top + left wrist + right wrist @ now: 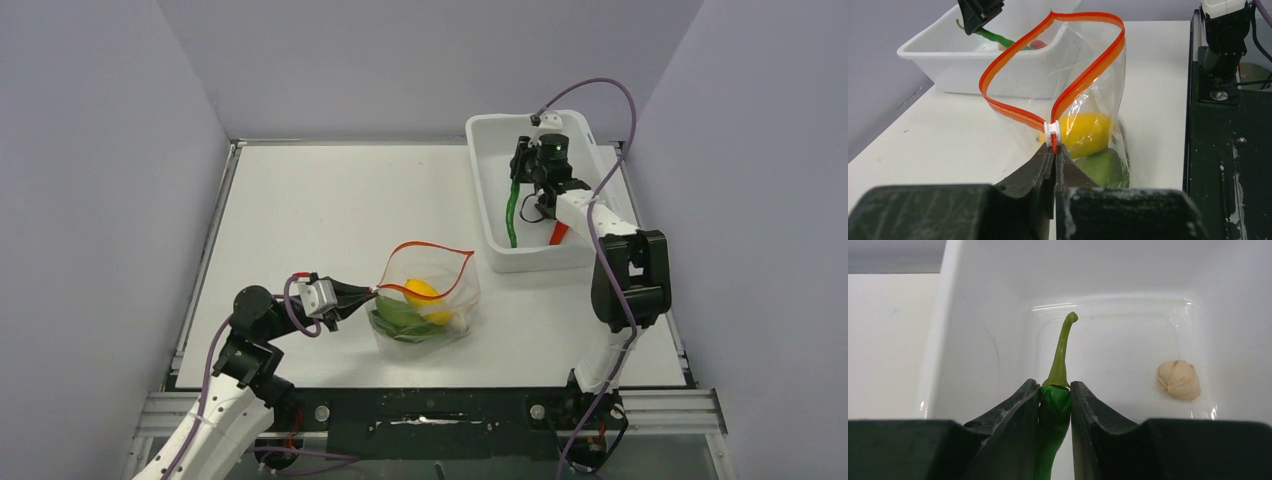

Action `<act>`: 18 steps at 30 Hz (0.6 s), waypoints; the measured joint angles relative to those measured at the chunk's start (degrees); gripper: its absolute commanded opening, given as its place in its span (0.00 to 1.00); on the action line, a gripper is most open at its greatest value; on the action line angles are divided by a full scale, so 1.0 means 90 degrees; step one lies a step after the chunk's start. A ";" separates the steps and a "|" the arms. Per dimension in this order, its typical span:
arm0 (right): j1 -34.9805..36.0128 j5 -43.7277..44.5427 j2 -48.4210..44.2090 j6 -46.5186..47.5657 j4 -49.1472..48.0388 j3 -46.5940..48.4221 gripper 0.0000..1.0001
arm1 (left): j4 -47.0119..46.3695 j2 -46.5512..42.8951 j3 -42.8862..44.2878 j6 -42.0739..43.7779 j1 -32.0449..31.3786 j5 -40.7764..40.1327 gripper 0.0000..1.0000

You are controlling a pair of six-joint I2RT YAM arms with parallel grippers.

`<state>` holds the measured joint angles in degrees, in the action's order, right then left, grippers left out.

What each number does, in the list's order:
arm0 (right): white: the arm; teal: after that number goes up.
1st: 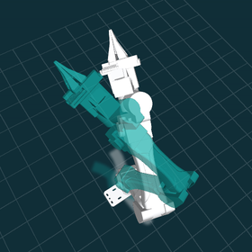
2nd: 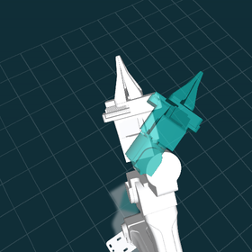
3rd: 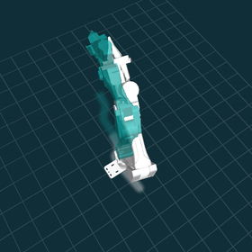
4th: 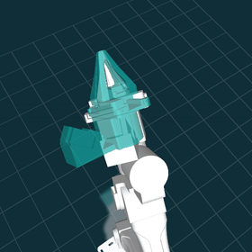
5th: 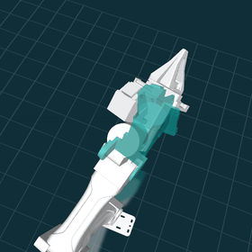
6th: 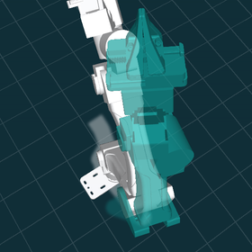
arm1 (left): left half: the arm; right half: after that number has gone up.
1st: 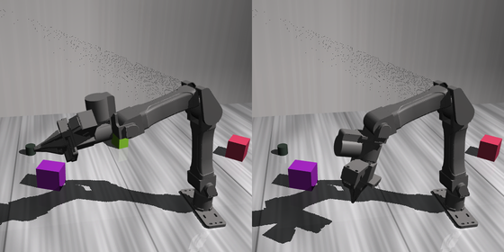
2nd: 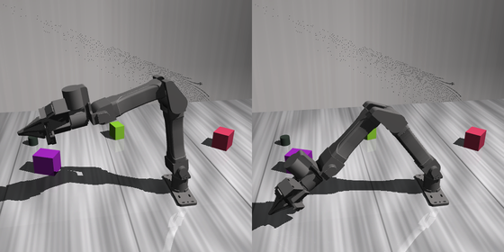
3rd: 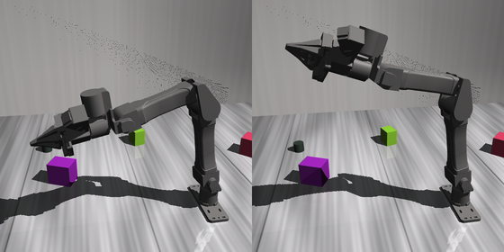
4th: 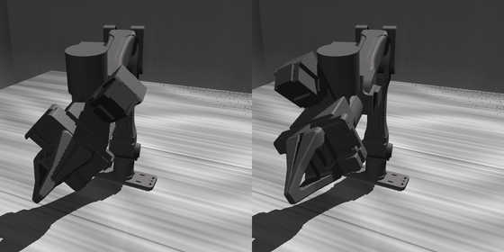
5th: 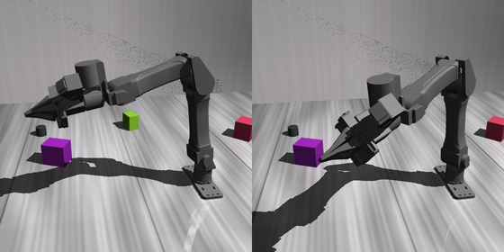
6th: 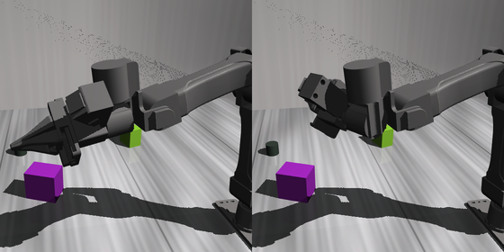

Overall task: Place the food in the zip-top bag and seal the zipper
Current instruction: Pick up the fake vegetable from the bin.

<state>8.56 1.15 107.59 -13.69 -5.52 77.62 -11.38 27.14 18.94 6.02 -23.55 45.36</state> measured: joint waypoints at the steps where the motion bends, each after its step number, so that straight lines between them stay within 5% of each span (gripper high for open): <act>1: 0.0000 -0.0027 -0.0185 0.0005 0.0002 -0.0104 0.15 | -0.0051 0.0036 0.0000 -0.0039 0.0000 -0.0012 0.00; 18: 0.0403 -0.0644 -0.3308 0.0644 0.0053 -0.1149 0.15 | -0.1248 0.1219 0.0236 -0.0559 -0.0019 0.0355 0.00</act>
<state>12.19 -4.64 77.82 -7.90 -5.04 67.29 -22.61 38.11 21.06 0.99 -23.73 48.56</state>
